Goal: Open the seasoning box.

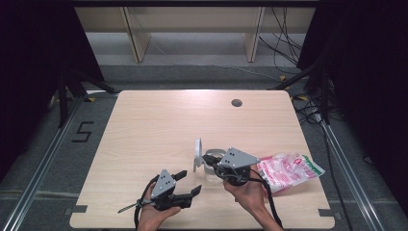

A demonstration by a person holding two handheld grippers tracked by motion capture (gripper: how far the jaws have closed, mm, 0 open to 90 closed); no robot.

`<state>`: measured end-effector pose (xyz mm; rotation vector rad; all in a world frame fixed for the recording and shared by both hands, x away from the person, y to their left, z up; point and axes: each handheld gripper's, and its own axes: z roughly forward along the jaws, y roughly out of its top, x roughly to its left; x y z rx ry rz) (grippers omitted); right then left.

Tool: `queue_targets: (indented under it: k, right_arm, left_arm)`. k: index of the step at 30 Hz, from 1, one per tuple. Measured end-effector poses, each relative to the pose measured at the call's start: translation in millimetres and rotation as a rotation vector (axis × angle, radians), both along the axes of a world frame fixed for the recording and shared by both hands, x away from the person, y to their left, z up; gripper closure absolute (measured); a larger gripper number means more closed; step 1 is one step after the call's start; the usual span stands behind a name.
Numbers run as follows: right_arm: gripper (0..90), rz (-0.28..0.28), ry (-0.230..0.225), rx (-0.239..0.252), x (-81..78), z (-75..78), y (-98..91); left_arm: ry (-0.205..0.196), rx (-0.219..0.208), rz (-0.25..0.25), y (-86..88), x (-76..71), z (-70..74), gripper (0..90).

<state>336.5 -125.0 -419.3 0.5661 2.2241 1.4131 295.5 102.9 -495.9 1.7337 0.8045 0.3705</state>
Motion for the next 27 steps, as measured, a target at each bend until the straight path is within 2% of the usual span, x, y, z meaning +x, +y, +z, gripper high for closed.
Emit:
queue_targets:
  k: [2, 4, 7, 8, 9, 10, 11, 12, 13, 14, 15, 16, 17, 18, 21, 22, 25, 26, 27]
  right_arm:
    - [88.4, -0.006, 0.0, -0.001, 0.0, 0.6, -1.6]
    - [86.3, -0.02, 0.005, 0.009, -0.3, 0.6, -5.3]
    - [81.7, -0.048, 0.033, 0.019, -3.2, -1.7, -18.1]
    - [80.9, -0.065, 0.034, 0.03, -3.8, -3.4, -23.3]
    - [79.1, -0.065, 0.023, 0.02, -3.5, -4.0, -29.7]
    - [76.5, -0.097, 0.038, 0.034, -5.9, -5.6, -34.6]
    - [74.5, -0.13, 0.032, 0.037, -8.1, -6.8, -40.6]
    - [73.2, -0.135, 0.008, 0.02, -8.3, -6.6, -45.2]
    - [71.8, -0.141, 0.029, 0.035, -9.9, -7.6, -49.2]
    - [69.1, -0.15, 0.024, 0.042, -10.3, -8.0, -54.3]
    - [66.6, -0.169, 0.06, 0.056, -12.8, -9.2, -59.3]
    - [65.6, -0.197, 0.075, 0.064, -15.2, -9.7, -62.0]
    - [63.6, -0.209, 0.046, 0.051, -15.3, -11.9, -68.0]
    - [61.4, -0.224, 0.064, 0.048, -17.6, -12.8, -70.7]
    - [55.9, -0.264, 0.073, 0.072, -21.0, -17.2, -84.0]
    - [54.1, -0.296, 0.098, 0.075, -25.2, -17.6, -87.6]
    - [48.1, -0.324, 0.084, 0.087, -30.0, -19.6, -100.6]
    - [46.9, -0.323, 0.086, 0.083, -30.7, -19.5, -103.9]
    - [45.6, -0.342, 0.09, 0.101, -32.3, -20.4, -107.2]
  left_arm:
    - [0.003, -0.01, 0.0, -1.9, -1.4, -1.2, 26.4]
    - [0.003, 0.0, -0.009, -2.4, -2.5, -0.7, 26.3]
    - [-0.002, -0.015, -0.017, -3.3, -2.6, -1.0, 26.1]
    - [-0.003, -0.011, -0.012, -3.7, -2.9, -1.4, 25.9]
    - [0.004, 0.003, -0.007, -3.6, -3.9, -1.1, 25.6]
    - [0.004, 0.0, -0.009, -3.6, -3.5, -2.1, 25.6]
    - [0.003, -0.008, -0.013, -3.9, -2.7, -2.9, 25.6]
    - [0.004, -0.006, -0.009, -3.8, -2.4, -3.4, 25.6]
    - [0.011, 0.003, -0.002, -3.7, -2.8, -3.5, 25.6]
    - [0.01, 0.0, -0.005, -4.4, -2.5, -4.3, 25.6]
    - [0.009, -0.001, -0.012, -4.5, -2.0, -4.6, 25.6]
    - [0.01, -0.002, -0.013, -4.9, -2.2, -4.6, 25.6]
    - [0.01, -0.002, -0.013, -4.9, -2.3, -4.5, 25.5]
    - [0.01, -0.005, -0.013, -4.8, -2.3, -4.6, 25.5]
    - [0.011, 0.001, -0.008, -4.5, -2.8, -4.6, 25.4]
    - [0.015, 0.007, -0.002, -4.0, -3.2, -3.8, 25.4]
    - [0.017, -0.009, 0.003, -4.6, -3.2, -4.1, 25.4]
    - [0.018, 0.006, 0.002, -4.0, -3.5, -4.0, 25.4]
    - [0.013, 0.002, -0.011, -4.2, -2.5, -4.5, 25.4]
